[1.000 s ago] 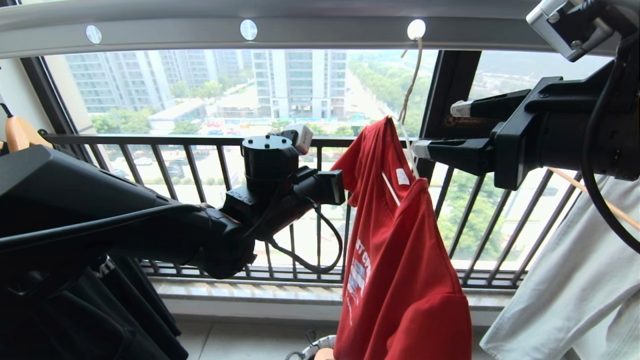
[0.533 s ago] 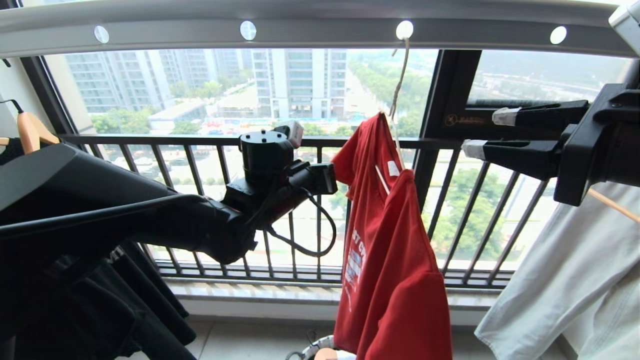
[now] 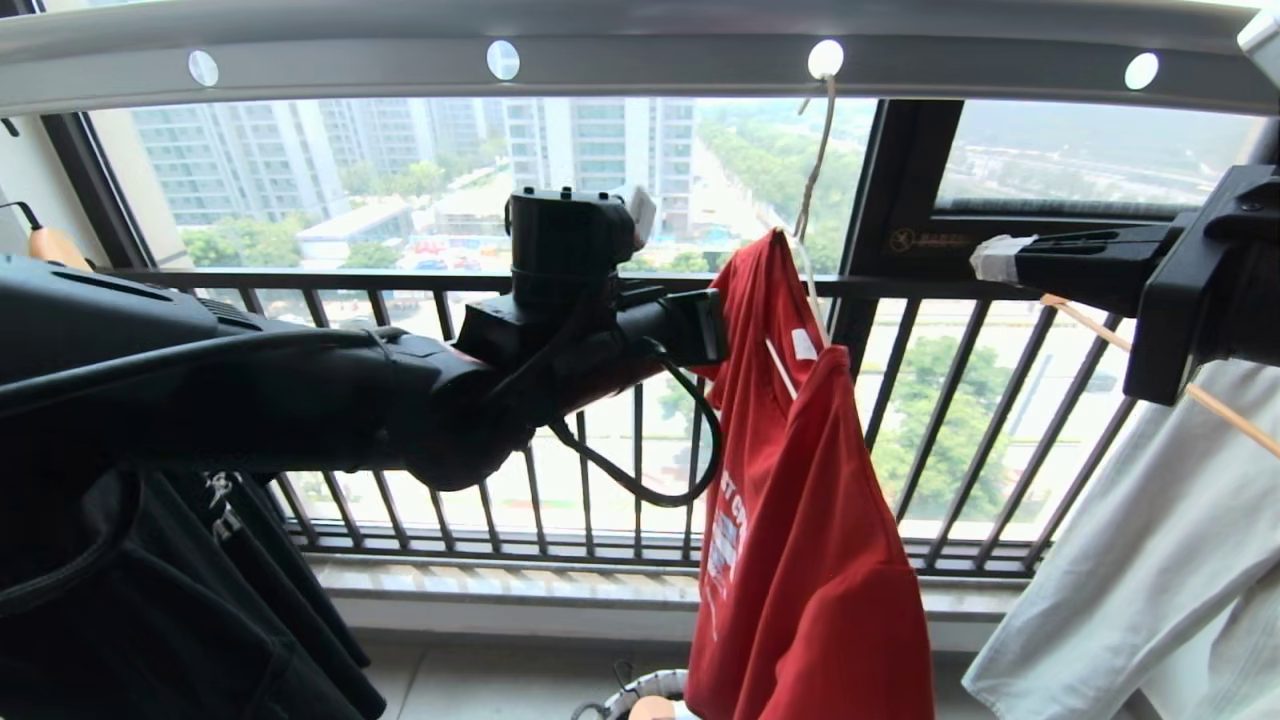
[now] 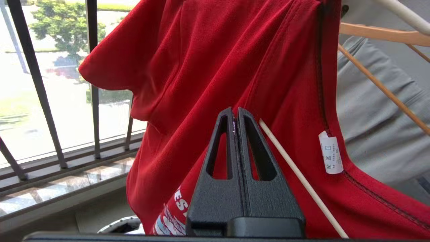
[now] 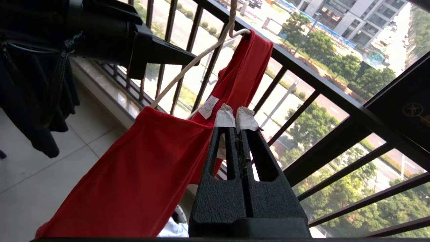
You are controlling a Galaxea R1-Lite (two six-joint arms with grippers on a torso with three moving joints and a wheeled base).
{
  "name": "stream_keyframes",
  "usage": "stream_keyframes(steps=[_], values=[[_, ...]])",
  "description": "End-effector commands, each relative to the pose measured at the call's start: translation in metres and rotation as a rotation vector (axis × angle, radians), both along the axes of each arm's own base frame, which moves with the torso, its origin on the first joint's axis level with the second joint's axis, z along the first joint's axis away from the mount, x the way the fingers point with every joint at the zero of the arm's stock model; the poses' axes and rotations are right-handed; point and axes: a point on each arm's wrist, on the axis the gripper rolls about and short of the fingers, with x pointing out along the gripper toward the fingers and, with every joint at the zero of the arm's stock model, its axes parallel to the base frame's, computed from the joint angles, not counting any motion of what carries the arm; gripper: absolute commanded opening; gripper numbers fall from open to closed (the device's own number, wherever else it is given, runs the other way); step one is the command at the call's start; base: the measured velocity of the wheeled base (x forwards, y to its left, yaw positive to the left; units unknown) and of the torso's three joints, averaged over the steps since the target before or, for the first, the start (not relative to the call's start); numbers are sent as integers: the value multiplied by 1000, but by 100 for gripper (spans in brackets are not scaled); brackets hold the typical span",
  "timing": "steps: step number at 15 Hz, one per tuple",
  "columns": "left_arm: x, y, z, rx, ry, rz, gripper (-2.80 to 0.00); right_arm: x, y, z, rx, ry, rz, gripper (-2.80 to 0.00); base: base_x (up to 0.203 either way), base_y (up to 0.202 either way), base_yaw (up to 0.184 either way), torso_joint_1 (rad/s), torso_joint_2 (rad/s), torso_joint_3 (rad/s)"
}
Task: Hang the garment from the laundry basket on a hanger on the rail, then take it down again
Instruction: Take the clothes off the clothes rack
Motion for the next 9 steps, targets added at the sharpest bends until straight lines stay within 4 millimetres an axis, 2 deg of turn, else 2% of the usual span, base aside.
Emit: stream_keyframes(steps=[1,5,9], values=[[-19,5,25,-24,-6,-23,0,1,-1,1,-1,-3,-8,-280,0,0,0,0,0,0],[-20,2,36,-41,-7,-39,0,0,-2,3,1,-10,-9,-280,0,0,0,0,0,0],[-42,16,51,-126,110,-208,0,-3,-4,5,6,-20,-14,-280,0,0,0,0,0,0]])
